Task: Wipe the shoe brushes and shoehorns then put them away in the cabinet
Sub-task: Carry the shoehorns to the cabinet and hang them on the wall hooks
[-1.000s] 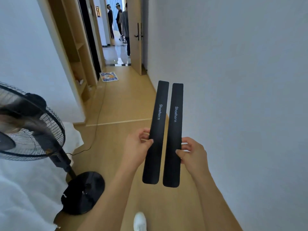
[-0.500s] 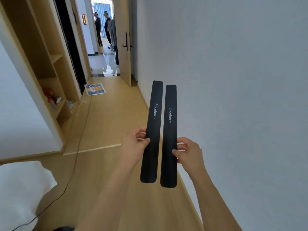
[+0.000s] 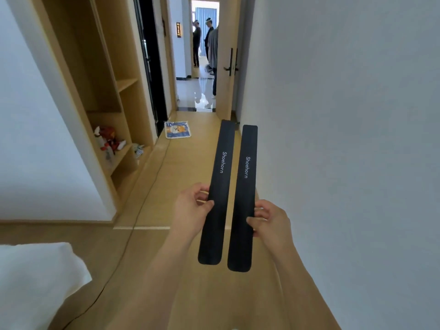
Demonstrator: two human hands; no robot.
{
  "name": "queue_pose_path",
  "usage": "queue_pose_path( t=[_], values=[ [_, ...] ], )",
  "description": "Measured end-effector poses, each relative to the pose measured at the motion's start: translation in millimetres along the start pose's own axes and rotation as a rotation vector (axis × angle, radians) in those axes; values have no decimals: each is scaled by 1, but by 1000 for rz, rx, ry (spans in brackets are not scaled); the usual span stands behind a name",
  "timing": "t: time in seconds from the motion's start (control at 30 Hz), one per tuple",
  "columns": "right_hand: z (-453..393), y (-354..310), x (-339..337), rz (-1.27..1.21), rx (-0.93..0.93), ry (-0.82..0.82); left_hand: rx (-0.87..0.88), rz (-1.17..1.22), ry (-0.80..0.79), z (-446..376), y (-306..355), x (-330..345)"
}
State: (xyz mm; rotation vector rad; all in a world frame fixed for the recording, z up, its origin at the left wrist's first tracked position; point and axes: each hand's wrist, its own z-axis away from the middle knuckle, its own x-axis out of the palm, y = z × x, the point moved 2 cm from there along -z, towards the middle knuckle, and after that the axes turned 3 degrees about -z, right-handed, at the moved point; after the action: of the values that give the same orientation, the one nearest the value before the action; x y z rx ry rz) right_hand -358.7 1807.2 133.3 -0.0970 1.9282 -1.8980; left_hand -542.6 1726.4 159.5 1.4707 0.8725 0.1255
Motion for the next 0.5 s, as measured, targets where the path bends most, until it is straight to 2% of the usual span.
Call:
queue_pose_path(
  t=[0.27, 0.5],
  values=[
    [-211, -39, 13, 37, -80, -139, -24, -6, 149, -172, 17, 16],
    [-338, -42, 58, 34, -103, -214, -56, -24, 223, -291, -9, 29]
  ],
)
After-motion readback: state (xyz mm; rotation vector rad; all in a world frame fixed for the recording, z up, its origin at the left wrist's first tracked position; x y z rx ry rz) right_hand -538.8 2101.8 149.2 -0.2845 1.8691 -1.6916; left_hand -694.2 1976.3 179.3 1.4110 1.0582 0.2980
